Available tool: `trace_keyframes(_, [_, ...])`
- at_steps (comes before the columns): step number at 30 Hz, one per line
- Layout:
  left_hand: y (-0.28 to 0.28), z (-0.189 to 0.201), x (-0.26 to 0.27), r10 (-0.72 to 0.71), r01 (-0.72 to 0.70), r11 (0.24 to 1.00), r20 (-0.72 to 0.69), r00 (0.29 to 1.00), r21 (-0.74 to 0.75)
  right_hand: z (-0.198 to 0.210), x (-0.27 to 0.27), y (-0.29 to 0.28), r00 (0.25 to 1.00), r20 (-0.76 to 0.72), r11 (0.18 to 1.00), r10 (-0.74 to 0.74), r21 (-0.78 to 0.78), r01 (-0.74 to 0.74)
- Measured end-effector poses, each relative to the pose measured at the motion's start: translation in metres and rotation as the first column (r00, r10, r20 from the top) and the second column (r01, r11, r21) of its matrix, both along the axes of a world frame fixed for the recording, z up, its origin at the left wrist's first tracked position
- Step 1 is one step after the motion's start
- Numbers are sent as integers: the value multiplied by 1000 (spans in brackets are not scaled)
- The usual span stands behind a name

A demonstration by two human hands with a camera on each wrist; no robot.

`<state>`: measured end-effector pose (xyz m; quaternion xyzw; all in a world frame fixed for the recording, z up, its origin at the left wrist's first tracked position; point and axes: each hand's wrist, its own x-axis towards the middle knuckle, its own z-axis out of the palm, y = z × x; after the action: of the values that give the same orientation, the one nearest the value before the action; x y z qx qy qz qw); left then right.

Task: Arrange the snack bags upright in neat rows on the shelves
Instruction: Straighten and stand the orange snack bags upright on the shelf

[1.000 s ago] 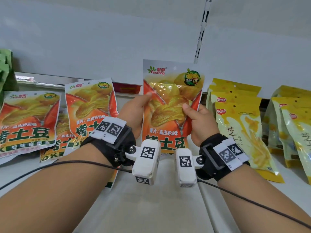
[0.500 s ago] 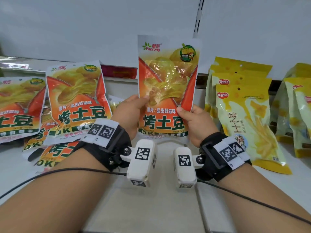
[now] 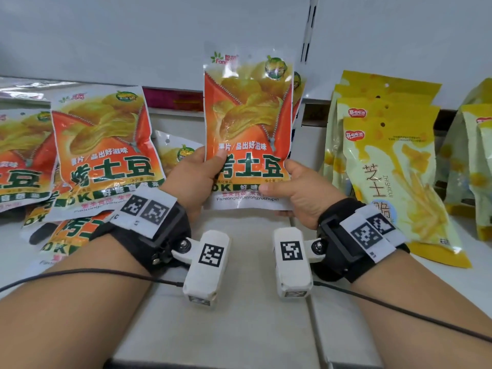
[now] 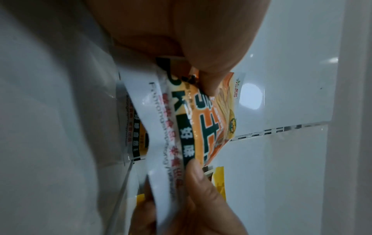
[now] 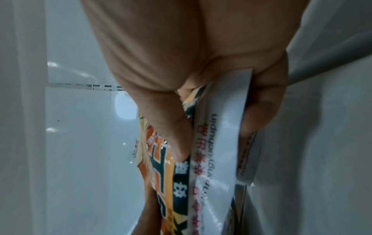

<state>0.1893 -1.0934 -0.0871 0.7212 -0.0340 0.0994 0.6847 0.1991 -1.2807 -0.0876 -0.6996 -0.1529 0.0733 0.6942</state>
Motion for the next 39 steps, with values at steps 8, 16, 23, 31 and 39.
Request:
trace_keyframes(8, [-2,4,-5,34,-42,989,59,998,142,9,-4,-3,1000,-15,1000,-5,21,5])
trace_keyframes(16, [-2,1,-3,81,-101,974,107,991,204,11,-4,2,996,-67,982,-57,175,68])
trace_keyframes(23, [-2,-3,1,48,-62,989,105,993,136,8,-1,2,992,-31,980,-123,155,126])
trace_keyframes(31, [1,-4,2,89,-119,980,185,979,160,11,-2,1,953,125,957,-276,-54,284])
trace_keyframes(39, [-11,7,-9,-195,197,980,74,978,-30,10,-11,10,989,129,997,-72,-23,76])
